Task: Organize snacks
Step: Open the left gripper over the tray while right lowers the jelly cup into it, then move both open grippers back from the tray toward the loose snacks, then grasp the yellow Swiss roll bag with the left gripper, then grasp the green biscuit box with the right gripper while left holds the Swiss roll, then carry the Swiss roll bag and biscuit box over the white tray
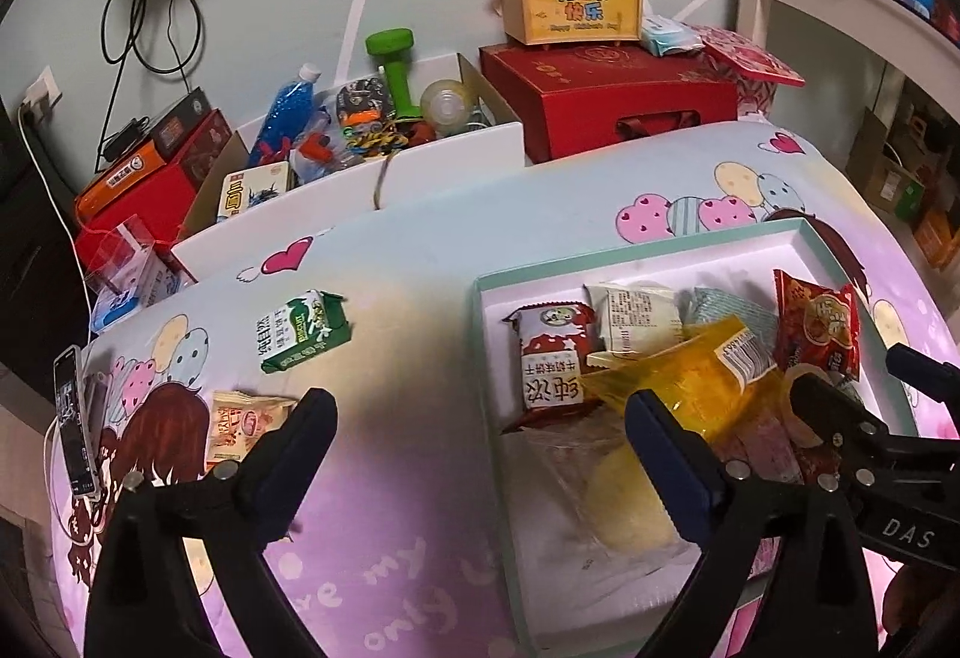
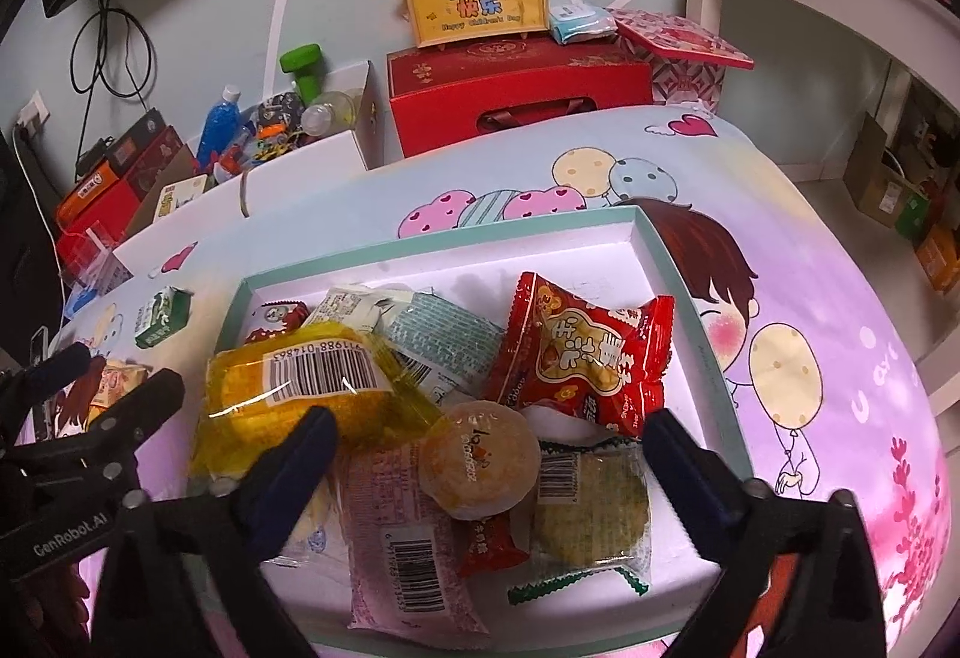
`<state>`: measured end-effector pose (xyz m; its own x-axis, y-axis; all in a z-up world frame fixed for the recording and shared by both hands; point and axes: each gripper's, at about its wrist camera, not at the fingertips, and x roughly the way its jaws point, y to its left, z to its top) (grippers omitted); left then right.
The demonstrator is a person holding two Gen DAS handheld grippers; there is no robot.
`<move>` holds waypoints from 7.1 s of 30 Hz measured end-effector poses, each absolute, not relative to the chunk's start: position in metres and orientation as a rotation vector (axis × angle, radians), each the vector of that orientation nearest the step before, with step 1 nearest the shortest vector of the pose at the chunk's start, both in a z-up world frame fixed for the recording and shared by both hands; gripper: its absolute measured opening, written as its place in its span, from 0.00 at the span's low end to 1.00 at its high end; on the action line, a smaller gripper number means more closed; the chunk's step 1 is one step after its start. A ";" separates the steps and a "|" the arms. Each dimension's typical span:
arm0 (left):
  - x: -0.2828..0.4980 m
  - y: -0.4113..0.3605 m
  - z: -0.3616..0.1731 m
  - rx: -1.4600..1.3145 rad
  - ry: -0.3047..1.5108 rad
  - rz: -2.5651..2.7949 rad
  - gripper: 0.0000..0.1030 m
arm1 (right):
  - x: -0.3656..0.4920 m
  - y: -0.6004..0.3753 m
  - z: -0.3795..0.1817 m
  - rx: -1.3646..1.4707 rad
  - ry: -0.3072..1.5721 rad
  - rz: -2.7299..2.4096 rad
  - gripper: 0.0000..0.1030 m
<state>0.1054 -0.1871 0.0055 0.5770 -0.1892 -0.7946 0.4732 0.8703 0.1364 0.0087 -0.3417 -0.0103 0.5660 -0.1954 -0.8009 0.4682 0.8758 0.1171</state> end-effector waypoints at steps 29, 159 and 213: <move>0.116 -0.160 0.015 0.285 0.859 -0.373 0.95 | 0.015 -0.326 0.000 0.316 0.852 -0.383 1.00; 0.226 0.030 -0.055 -0.139 0.966 -0.181 0.36 | 0.175 -0.123 -0.033 0.042 0.906 -0.062 0.92; 0.239 0.050 -0.071 -0.147 0.912 -0.133 0.36 | 0.254 -0.095 -0.064 -0.016 0.957 -0.054 0.68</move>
